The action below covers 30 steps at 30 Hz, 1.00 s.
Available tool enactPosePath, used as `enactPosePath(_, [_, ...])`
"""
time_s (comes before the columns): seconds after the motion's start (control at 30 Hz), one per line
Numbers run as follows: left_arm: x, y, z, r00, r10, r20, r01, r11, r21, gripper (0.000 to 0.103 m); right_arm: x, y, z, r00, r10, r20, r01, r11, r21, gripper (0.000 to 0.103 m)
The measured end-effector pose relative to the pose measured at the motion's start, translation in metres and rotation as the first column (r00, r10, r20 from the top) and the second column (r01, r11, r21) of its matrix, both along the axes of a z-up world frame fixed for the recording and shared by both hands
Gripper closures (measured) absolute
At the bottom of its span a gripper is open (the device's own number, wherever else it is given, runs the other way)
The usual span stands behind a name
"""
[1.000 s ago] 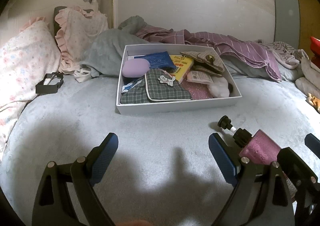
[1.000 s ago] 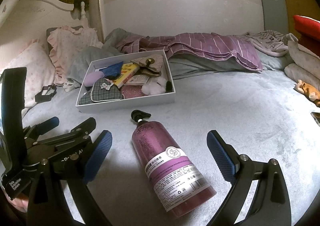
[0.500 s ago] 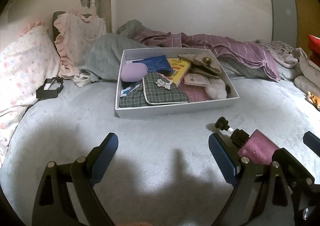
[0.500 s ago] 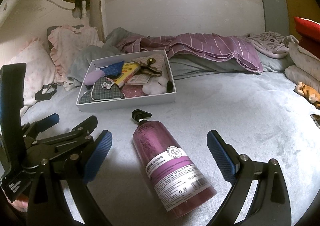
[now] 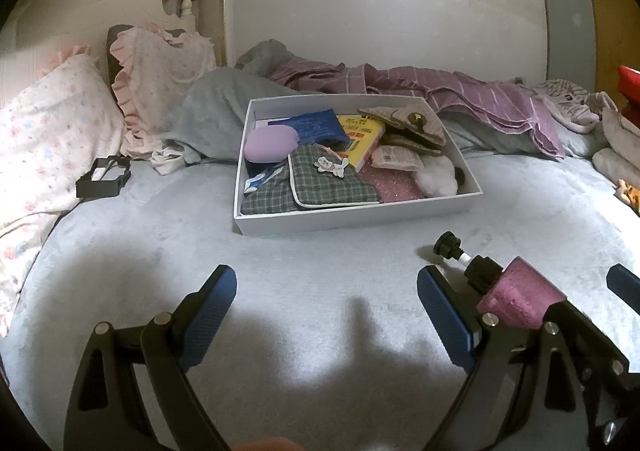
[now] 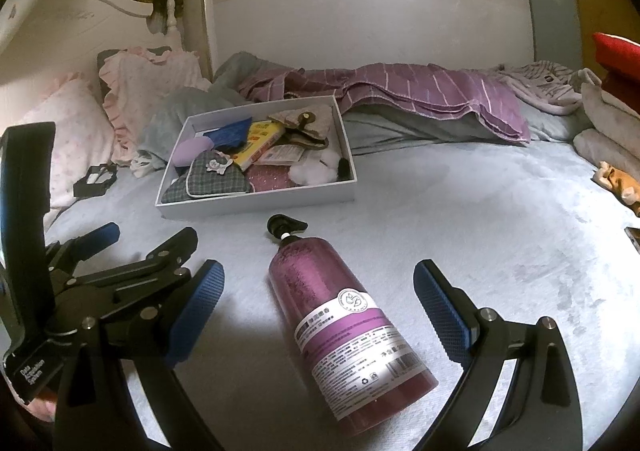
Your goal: Organize soft objects
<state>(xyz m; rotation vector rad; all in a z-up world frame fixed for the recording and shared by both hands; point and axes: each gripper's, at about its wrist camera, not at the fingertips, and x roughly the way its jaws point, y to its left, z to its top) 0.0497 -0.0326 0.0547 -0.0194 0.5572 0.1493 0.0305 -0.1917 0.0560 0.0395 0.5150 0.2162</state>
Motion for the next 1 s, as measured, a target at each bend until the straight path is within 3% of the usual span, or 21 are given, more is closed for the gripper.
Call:
enactPosePath(0.8, [0.0019, 0.0005, -0.0013, 1.0, 0.004, -0.011, -0.004, 1.0, 0.004, 0.01, 0.0035, -0.0005, -0.0022, 1.0, 0.01, -0.026, -0.01, 1.0, 0.003, 0.007])
enactPosePath(0.9, [0.0024, -0.001, -0.0023, 0.999, 0.031, -0.02, -0.03, 0.999, 0.031, 0.01, 0.0039, -0.0008, -0.0022, 1.0, 0.011, -0.027, -0.011, 1.0, 0.002, 0.007])
enactPosePath(1.0, [0.0009, -0.0019, -0.0006, 1.0, 0.001, -0.028, -0.001, 0.999, 0.035, 0.01, 0.0059, -0.0026, -0.0022, 0.999, 0.016, -0.049, -0.016, 1.0, -0.011, 0.007])
